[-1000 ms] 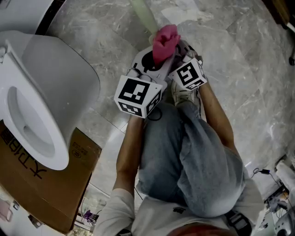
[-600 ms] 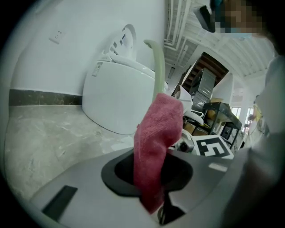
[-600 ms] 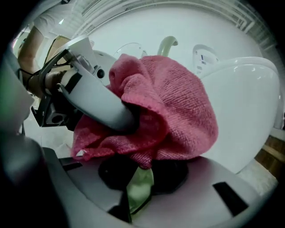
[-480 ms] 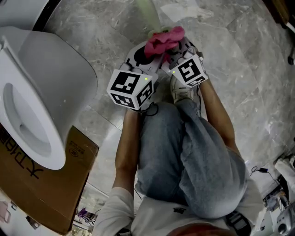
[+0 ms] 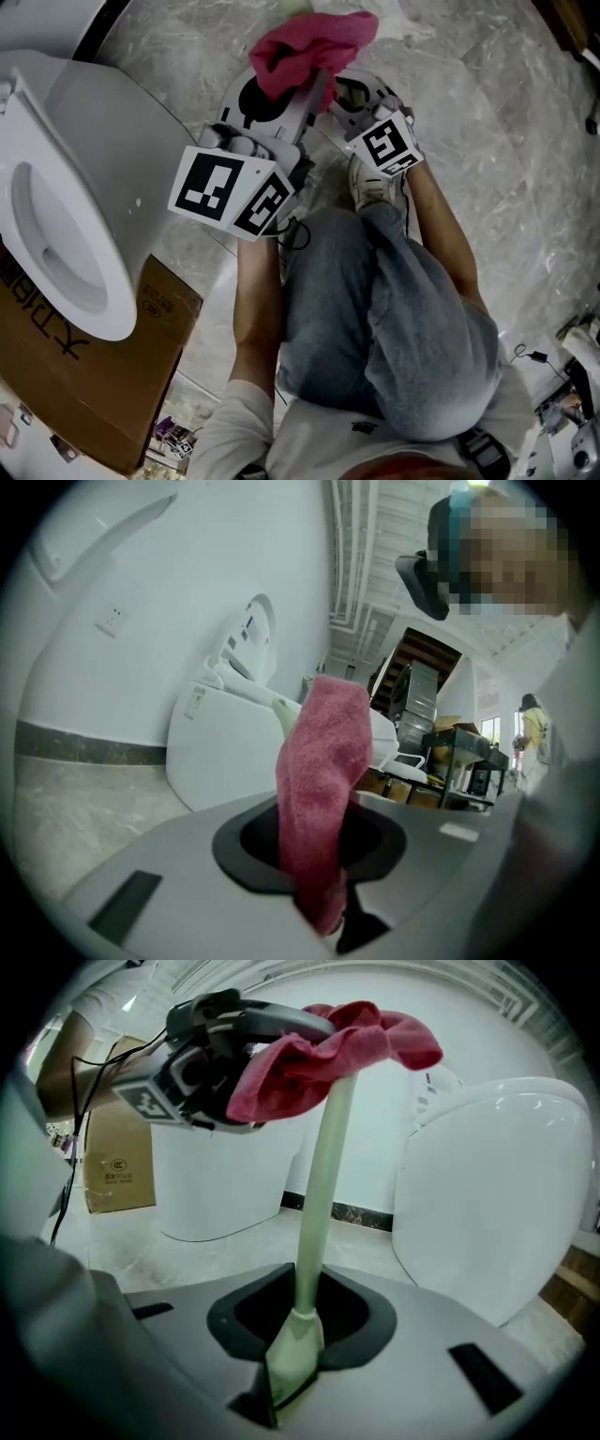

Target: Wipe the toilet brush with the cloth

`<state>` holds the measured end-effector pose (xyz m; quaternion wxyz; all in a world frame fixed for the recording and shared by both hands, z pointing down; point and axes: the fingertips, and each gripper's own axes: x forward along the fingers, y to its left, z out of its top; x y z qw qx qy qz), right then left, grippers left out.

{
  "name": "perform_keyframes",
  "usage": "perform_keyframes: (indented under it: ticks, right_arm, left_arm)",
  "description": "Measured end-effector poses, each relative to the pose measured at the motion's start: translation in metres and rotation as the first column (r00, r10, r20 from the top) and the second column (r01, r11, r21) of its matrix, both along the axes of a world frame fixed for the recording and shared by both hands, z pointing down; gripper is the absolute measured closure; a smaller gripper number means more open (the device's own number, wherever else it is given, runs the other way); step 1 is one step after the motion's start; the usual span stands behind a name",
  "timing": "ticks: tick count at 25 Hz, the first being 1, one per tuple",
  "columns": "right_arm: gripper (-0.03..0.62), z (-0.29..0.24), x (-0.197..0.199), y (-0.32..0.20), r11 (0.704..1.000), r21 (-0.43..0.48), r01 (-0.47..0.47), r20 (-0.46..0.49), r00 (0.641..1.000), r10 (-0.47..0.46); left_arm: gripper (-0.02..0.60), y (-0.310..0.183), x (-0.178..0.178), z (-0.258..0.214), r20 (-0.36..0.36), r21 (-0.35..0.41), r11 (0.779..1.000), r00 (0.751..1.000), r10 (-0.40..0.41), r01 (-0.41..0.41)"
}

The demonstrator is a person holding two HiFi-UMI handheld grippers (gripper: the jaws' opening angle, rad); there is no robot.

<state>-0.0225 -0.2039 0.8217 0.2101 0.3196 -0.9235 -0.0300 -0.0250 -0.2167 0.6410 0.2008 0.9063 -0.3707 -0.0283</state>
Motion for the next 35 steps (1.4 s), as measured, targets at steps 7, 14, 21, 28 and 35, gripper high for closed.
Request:
perform_keyframes:
  ticks: [7,14,21,28,35]
  right_arm:
    - [0.536,0.002,0.000,0.002,1.000,-0.006,0.000,-0.004,1.000,0.000]
    - [0.537,0.005,0.003,0.003,1.000,-0.016,-0.007,-0.041,0.999,0.006]
    - [0.534,0.003,0.005,0.002,1.000,-0.009,-0.023,-0.040,0.999,0.023]
    - [0.463,-0.002,0.010,0.002,0.998,-0.008,-0.061,-0.069,0.996,0.060]
    - [0.434,-0.034,0.018,0.014,0.996,0.015,-0.089,0.020,0.996,0.088]
  left_arm:
    - [0.492,-0.032,-0.025,-0.064,-0.075,0.115,0.990,0.995,-0.069,0.078]
    - [0.494,-0.053,-0.056,-0.094,-0.081,0.183,0.964,0.980,-0.179,0.192]
    - [0.494,-0.026,-0.086,-0.078,-0.025,0.195,0.940,0.960,-0.279,0.279]
    - [0.494,0.004,-0.082,-0.027,0.099,0.155,0.956,0.959,-0.266,0.249]
    - [0.494,0.023,-0.070,0.014,0.149,0.127,0.968,0.960,-0.235,0.218]
